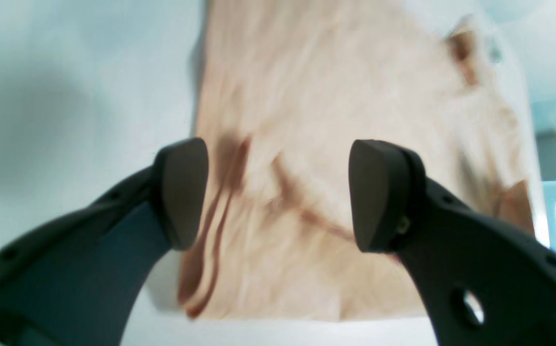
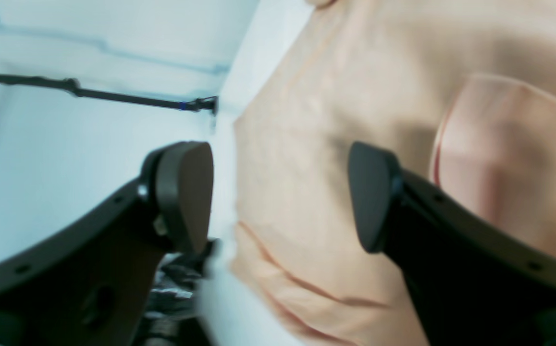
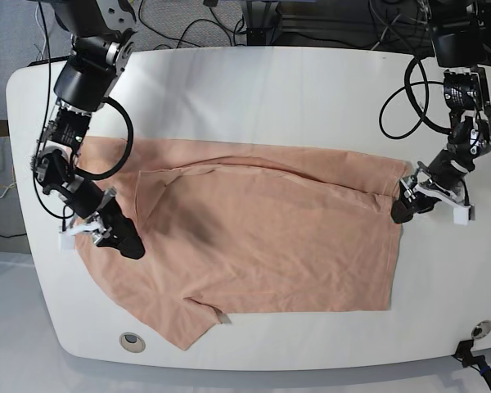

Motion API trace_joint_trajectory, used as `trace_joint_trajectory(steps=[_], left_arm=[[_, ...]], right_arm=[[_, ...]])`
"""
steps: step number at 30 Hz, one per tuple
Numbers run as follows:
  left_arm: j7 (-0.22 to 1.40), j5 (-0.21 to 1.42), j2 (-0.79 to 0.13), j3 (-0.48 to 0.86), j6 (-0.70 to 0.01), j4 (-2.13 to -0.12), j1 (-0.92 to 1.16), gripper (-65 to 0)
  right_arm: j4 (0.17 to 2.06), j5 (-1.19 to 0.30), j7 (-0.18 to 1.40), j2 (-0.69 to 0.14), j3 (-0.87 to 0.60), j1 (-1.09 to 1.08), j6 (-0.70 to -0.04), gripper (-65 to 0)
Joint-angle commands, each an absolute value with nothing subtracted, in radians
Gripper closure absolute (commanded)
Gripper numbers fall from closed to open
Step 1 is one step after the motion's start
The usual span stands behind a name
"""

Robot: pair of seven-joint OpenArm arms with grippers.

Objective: Fold the T-shirt properly

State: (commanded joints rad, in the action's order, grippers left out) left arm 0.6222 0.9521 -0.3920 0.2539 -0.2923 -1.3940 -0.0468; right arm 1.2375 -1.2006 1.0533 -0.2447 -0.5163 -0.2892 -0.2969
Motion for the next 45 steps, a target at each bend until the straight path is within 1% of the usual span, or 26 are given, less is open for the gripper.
trace_joint_trajectory(steps=[2, 8, 11, 15, 23, 27, 29, 33, 36, 40, 42, 45], left_arm=[[0.622, 0.914, -0.417, 0.254, -0.292, -1.463, -0.031, -43.4], [0.622, 0.805, -0.426, 0.252, -0.294, -1.624, 0.053, -43.4], [0.622, 0.780, -0.421, 0.252, -0.294, -1.643, 0.093, -43.4], [0.622, 0.780, -0.420, 0.254, -0.294, -1.641, 0.119, -43.4], [0.622, 0.782, -0.418, 0.254, -0.294, -1.641, 0.127, -43.4], [0.622, 0.780, -0.418, 0.252, -0.294, -1.641, 0.127, -43.4], [0.622, 0.780, -0.418, 0.252, -0.294, -1.639, 0.127, -43.4], [0.622, 0.780, -0.418, 0.254, -0.294, -1.639, 0.134, -43.4], [0.622, 0.782, -0.418, 0.255, -0.294, -1.639, 0.140, -43.4], [0.622, 0.780, -0.418, 0.255, -0.294, -1.639, 0.140, -43.4], [0.622, 0.780, -0.418, 0.255, -0.294, -1.639, 0.140, -43.4], [0.622, 0.780, -0.418, 0.255, -0.294, -1.639, 0.140, -43.4]], right_arm=[[1.303, -1.199, 1.053, -0.266, -0.516, -0.239, -0.297, -42.4], [1.461, -1.196, 1.053, -0.291, -0.519, -0.051, -0.297, -42.4], [1.503, -1.196, 1.053, -0.289, -0.522, 0.015, -0.297, -42.4], [1.504, -1.199, 1.053, -0.283, -0.521, 0.058, -0.297, -42.4], [1.500, -1.194, 1.053, -0.222, -0.519, 0.062, -0.297, -42.4], [1.498, -1.193, 1.053, -0.213, -0.518, 0.058, -0.297, -42.4], [1.497, -1.191, 1.053, -0.194, -0.516, 0.056, -0.297, -42.4], [1.498, -1.132, 1.053, -0.176, -0.516, 0.045, -0.297, -42.4], [1.498, -1.109, 1.053, -0.145, -0.516, 0.044, -0.298, -42.4], [1.498, -1.109, 1.053, -0.140, -0.516, 0.041, -0.298, -42.4], [1.498, -1.109, 1.053, -0.120, -0.516, 0.027, -0.298, -42.4], [1.497, -1.109, 1.053, -0.113, -0.516, 0.012, -0.298, -42.4]])
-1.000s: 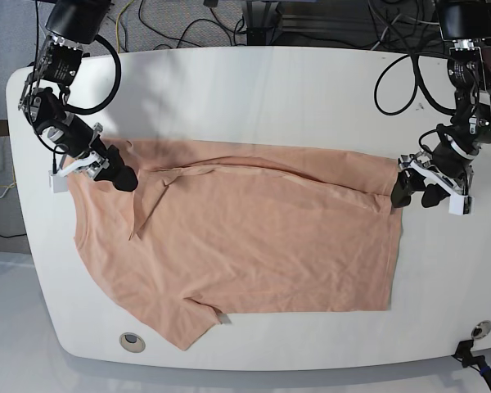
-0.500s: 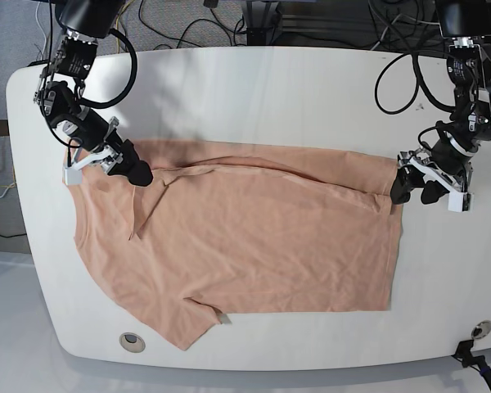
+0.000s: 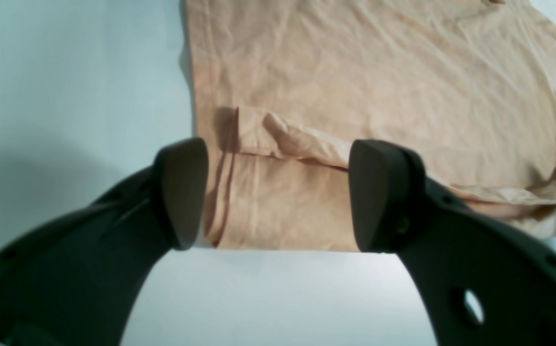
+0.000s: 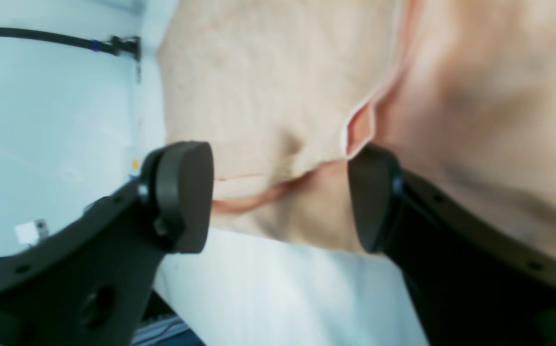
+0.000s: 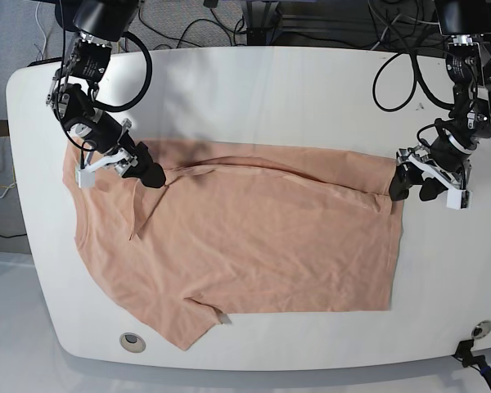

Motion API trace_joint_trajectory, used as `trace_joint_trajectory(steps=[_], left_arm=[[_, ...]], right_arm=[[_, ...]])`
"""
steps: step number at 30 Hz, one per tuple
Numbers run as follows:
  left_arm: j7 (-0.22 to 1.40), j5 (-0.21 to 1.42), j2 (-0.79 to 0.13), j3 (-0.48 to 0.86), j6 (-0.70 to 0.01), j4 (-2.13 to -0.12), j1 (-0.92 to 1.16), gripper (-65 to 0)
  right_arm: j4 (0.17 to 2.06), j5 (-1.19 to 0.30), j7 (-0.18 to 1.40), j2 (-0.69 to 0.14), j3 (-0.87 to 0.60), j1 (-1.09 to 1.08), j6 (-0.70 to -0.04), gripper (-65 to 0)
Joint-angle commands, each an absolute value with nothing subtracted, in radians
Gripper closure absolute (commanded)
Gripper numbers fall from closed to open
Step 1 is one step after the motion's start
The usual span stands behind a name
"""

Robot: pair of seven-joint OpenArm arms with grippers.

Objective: Fold the T-shirt properly

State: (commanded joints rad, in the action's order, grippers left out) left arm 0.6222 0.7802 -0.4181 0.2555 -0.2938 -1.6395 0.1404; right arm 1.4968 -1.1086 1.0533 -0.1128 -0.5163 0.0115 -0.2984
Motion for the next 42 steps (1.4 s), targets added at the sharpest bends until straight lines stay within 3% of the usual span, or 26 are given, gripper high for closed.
trace_joint_trajectory(steps=[11, 13, 18, 20, 35, 36, 39, 42], left_arm=[[0.622, 0.782, -0.420, 0.257, -0.294, -1.639, 0.140, -43.4], [0.622, 0.782, -0.420, 0.257, -0.294, -1.639, 0.140, -43.4], [0.622, 0.782, -0.420, 0.257, -0.294, -1.638, 0.140, -43.4], [0.622, 0.782, -0.420, 0.257, -0.294, -1.638, 0.140, -43.4], [0.622, 0.780, -0.420, 0.257, -0.294, -1.636, 0.140, -43.4], [0.622, 0.780, -0.420, 0.257, -0.294, -1.636, 0.140, -43.4], [0.622, 0.780, -0.420, 0.255, -0.294, -1.635, 0.140, -43.4], [0.622, 0.780, -0.418, 0.255, -0.294, -1.635, 0.140, -43.4]], right_arm=[[1.394, -1.109, 1.052, -0.094, -0.518, -0.031, -0.298, -41.0], [1.394, -1.109, 1.052, -0.094, -0.518, -0.033, -0.298, -33.8], [1.392, -1.109, 1.052, -0.096, -0.518, -0.053, -0.298, -6.4], [1.392, -1.109, 1.052, -0.096, -0.518, -0.067, -0.298, 0.0], [1.392, -1.110, 1.052, -0.094, -0.516, -0.076, -0.297, 0.0], [1.399, -1.116, 1.052, -0.094, -0.516, -0.062, -0.297, -2.5], [1.445, -1.118, 1.053, -0.094, -0.516, -0.039, -0.297, -21.8], [1.509, -1.118, 1.053, -0.094, -0.516, -0.004, -0.297, -25.0]])
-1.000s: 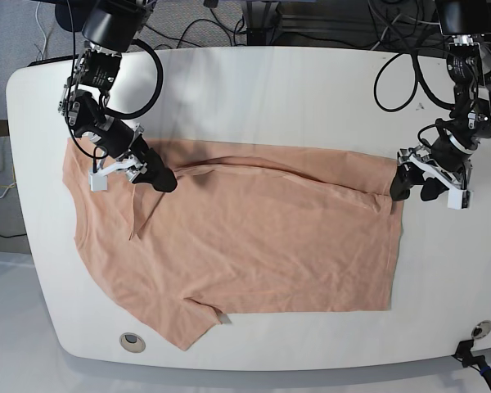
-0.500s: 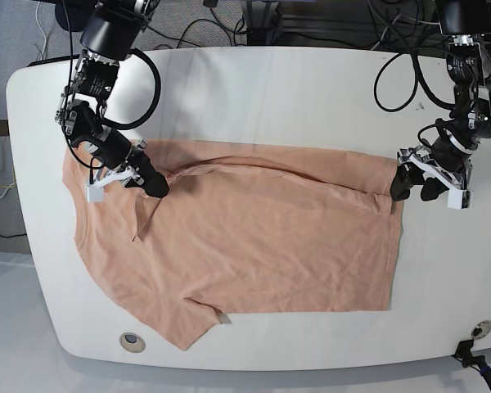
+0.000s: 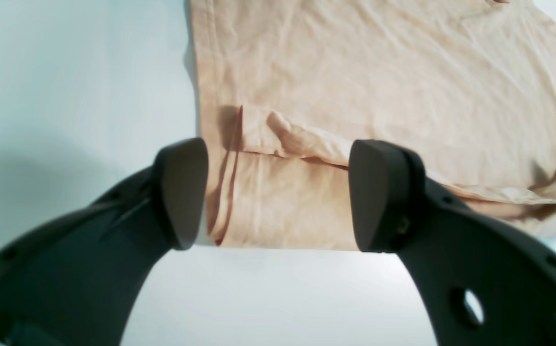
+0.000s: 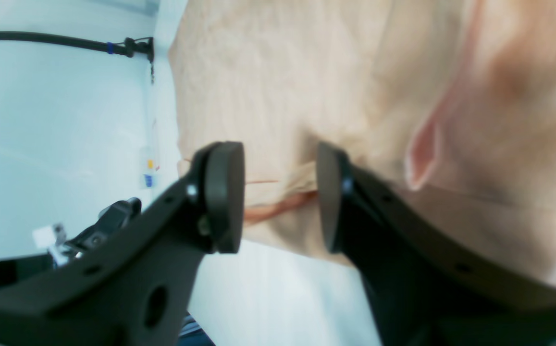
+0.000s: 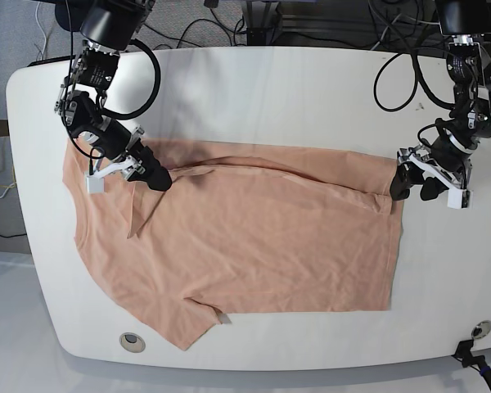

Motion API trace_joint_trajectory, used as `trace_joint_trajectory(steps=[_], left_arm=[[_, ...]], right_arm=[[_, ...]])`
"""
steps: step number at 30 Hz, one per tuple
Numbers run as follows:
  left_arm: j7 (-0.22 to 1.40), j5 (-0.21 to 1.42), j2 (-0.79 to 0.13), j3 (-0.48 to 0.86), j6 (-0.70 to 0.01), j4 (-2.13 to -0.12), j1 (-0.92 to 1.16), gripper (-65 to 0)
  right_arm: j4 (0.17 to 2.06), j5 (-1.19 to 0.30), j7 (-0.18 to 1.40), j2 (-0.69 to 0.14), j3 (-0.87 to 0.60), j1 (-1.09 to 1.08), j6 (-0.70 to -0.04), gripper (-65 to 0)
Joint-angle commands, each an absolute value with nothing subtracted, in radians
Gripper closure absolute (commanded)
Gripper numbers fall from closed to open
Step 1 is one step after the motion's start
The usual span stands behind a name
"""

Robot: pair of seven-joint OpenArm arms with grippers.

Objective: Fold the T-shirt properly

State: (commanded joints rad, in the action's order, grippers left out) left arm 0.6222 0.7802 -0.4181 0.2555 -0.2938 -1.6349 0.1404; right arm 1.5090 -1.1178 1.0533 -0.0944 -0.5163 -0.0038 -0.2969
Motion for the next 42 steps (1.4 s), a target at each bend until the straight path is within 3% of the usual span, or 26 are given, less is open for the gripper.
trace_joint_trajectory(steps=[10, 19, 32, 42], left_arm=[[0.622, 0.780, -0.418, 0.251, -0.294, -1.633, 0.140, -43.4], [0.622, 0.780, -0.418, 0.249, -0.294, -1.633, 0.140, -43.4], [0.622, 0.780, -0.418, 0.249, -0.294, -1.633, 0.140, -43.4], [0.622, 0.780, -0.418, 0.251, -0.294, -1.633, 0.140, -43.4]], right_arm=[[1.601, -1.109, 1.055, -0.136, -0.524, 0.091, -0.297, -25.8], [1.534, -1.004, 1.049, -0.137, -0.559, 0.059, -0.295, -25.8], [1.400, -0.998, 1.049, -0.136, -0.558, -0.042, -0.295, -25.8], [1.400, -0.997, 1.049, -0.101, -0.555, -0.067, -0.295, -25.3]])
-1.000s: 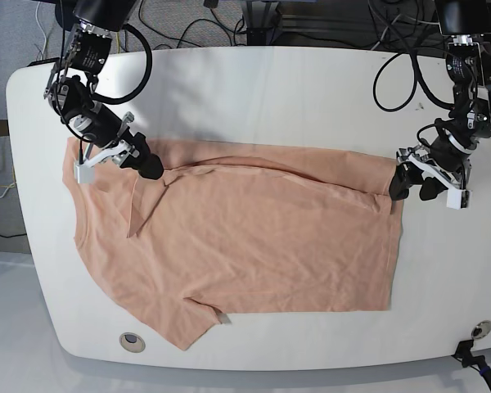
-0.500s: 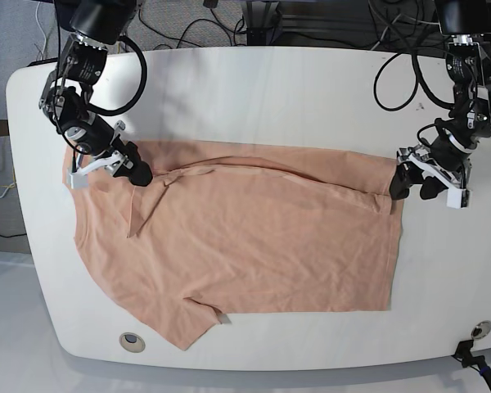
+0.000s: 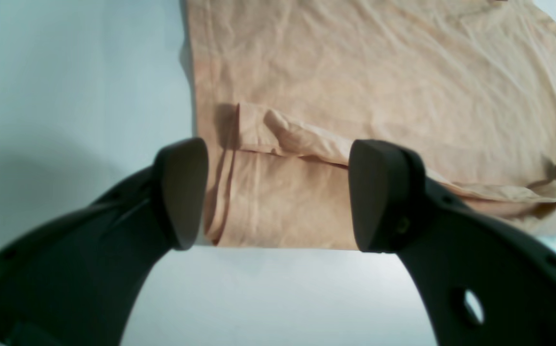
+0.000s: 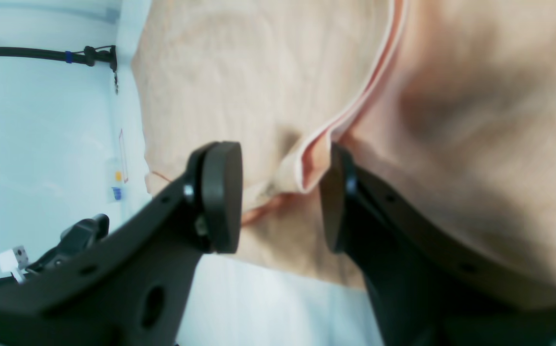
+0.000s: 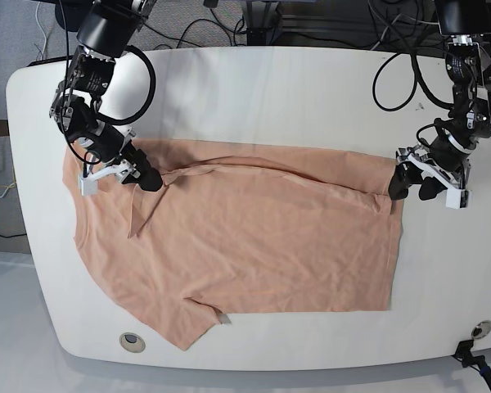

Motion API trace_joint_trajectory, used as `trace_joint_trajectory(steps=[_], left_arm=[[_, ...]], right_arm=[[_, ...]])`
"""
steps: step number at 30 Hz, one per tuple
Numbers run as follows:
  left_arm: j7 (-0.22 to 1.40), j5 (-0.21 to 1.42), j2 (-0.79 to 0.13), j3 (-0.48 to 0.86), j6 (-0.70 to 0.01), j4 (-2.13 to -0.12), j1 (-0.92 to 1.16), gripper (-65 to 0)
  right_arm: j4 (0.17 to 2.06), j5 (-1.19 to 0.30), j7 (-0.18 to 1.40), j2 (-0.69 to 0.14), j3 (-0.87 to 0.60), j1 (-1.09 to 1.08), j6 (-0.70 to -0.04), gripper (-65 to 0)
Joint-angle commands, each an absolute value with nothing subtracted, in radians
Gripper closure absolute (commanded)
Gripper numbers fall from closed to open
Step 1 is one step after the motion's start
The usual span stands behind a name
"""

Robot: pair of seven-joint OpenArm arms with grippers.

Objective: Fold the T-shirt properly

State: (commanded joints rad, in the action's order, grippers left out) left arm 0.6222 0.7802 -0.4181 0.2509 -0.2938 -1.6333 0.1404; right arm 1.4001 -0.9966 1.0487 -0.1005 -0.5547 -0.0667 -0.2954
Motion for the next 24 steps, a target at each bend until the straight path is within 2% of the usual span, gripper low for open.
trace_joint_trajectory(steps=[12, 14, 18, 24], left_arm=[[0.622, 0.780, -0.420, 0.255, -0.294, -1.633, 0.148, -43.4], [0.622, 0.780, -0.420, 0.255, -0.294, -1.633, 0.148, -43.4], [0.622, 0.780, -0.420, 0.255, -0.294, -1.633, 0.150, -43.4], [0.622, 0.780, -0.420, 0.255, -0.294, -1.633, 0.150, -43.4]], right_arm=[[1.400, -0.995, 1.047, -0.094, -0.555, -0.085, -0.295, -24.5], [1.399, -0.992, 1.047, -0.094, -0.556, -0.096, -0.295, -19.1], [1.399, -0.938, 1.047, -0.090, -0.556, -0.117, -0.295, -1.0], [1.399, -0.938, 1.047, -0.079, -0.555, -0.119, -0.295, 0.0]])
